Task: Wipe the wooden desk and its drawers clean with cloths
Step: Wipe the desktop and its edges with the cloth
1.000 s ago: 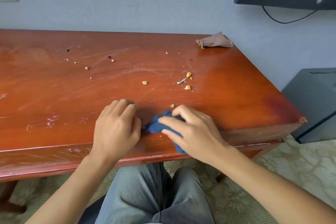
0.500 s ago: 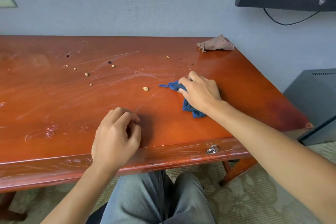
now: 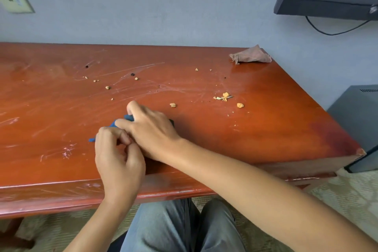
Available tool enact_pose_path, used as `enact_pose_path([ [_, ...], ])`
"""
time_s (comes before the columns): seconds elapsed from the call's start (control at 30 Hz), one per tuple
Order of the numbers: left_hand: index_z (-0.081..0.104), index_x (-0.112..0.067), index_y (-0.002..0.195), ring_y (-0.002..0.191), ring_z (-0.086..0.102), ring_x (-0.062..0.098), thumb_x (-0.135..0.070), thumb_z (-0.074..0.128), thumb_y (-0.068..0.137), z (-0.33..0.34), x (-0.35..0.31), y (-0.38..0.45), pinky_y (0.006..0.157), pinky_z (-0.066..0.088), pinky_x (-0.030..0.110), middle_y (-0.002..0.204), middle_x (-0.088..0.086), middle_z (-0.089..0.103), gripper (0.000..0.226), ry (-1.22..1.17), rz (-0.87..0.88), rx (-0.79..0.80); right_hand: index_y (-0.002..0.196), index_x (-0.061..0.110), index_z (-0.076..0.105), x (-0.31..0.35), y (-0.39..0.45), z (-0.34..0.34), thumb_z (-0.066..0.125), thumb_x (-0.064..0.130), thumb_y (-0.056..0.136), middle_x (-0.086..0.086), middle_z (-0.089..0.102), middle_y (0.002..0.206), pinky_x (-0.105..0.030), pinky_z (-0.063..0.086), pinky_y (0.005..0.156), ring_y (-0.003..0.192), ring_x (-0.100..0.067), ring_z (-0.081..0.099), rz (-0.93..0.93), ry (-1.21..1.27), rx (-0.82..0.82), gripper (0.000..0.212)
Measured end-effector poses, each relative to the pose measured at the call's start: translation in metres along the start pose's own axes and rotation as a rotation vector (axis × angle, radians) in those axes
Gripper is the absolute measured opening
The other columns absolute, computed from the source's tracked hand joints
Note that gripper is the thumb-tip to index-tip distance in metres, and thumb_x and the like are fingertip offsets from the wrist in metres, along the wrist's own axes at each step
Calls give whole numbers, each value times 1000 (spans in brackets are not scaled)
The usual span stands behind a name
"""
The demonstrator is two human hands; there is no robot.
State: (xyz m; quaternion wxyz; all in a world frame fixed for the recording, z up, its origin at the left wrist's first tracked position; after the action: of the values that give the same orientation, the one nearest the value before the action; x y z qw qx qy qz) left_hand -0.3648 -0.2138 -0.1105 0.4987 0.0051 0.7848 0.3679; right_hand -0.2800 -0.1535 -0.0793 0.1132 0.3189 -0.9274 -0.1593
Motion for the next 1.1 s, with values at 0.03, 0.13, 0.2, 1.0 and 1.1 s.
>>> enact_pose_path([
  [0.03,44,-9,79,78,43,28,5,44,72,1,0,-1,74,34,31,82,7,47,16,9,9,2,122,15,63,-2,10,9,59,16,96,-10,52,117,-36,36,68,95,-32,54,2,6,39,26],
  [0.13,46,-8,81,81,43,29,1,48,74,9,-2,-1,76,35,38,84,6,47,12,101,107,72,120,16,60,-17,41,27,50,21,101,-9,51,121,-37,35,71,103,-33,55,93,-6,82,22],
  [0.2,50,-8,84,84,45,30,-2,50,76,15,1,-2,76,38,43,87,6,49,10,199,132,139,108,19,62,-32,50,28,53,20,96,-7,46,116,-38,33,65,100,-34,58,120,-72,88,16],
  [1.0,64,-3,124,133,52,33,-30,50,91,46,1,-9,116,36,42,131,12,64,45,621,348,589,110,25,65,-84,-40,-20,57,14,93,-3,43,102,-34,34,59,82,-31,57,376,-94,-86,22],
  [1.1,56,0,131,127,52,36,-26,47,89,45,3,-6,113,40,45,134,16,58,50,572,336,574,108,23,66,-61,-51,-1,60,14,90,-3,45,103,-34,30,55,82,-30,56,266,-41,-35,22],
])
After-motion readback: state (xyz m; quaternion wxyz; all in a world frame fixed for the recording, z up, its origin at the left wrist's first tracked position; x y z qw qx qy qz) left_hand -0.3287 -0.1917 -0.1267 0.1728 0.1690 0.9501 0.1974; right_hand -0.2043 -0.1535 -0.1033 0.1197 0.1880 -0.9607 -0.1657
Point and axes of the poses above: each hand's wrist, its own y-axis towards the middle knuckle, its own z-axis out of the palm, x = y × z, the point moved 4 cm from there along y, towards the middle knuckle
